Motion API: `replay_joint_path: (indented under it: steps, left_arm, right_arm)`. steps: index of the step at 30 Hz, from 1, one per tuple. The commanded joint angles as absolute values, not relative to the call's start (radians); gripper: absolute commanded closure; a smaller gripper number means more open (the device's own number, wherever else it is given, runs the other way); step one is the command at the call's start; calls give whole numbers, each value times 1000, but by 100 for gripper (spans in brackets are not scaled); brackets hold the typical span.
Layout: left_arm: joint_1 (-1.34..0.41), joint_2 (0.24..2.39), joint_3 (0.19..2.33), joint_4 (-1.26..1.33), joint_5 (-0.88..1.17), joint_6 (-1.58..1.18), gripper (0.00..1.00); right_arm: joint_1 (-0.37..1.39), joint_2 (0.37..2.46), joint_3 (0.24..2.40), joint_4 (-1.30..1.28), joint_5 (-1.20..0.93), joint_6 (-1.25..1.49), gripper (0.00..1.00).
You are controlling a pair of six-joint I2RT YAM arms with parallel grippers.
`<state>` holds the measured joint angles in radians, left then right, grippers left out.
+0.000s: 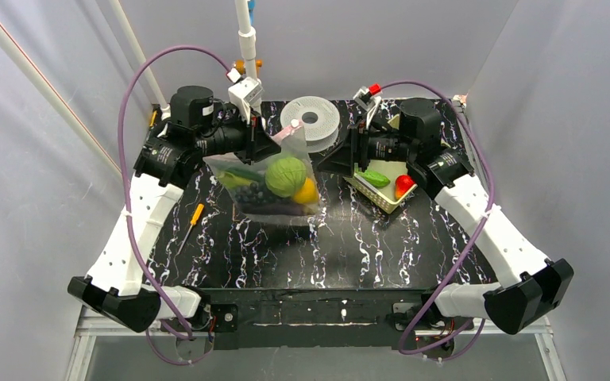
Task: Place the food in the zip-top bag and seal the zipper
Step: Pick up the zipper food storage bag at the center of the board, then zip the zipper food storage bag at the center of the board.
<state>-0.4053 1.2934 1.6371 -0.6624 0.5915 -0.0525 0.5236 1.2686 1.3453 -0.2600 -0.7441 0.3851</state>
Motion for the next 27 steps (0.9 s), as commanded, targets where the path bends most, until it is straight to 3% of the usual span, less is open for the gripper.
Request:
replay_joint_path:
  steps: [1, 5, 10, 17, 25, 27]
  left_arm:
    - [-410, 1230, 1650, -659, 706, -67, 100]
    - [-416, 1174, 1525, -610, 714, -71, 100]
    - [-423, 1131, 1432, -559, 723, -104, 100]
    - [-426, 1067, 1323, -466, 747, -162, 100]
    - [-430, 1043, 1295, -436, 733, -179, 100]
    - [-430, 1039, 1296, -432, 734, -182, 100]
  right_arm:
    - [526, 1266, 1359, -104, -796, 433, 21]
    - [528, 1328, 1358, -40, -846, 484, 15]
    - [534, 1385, 1283, 186, -921, 565, 15]
    - [550, 1422, 1237, 251, -941, 557, 16]
    - [579, 1437, 1192, 404, -1006, 681, 45]
    - [590, 1438, 1173, 443, -1003, 704, 47]
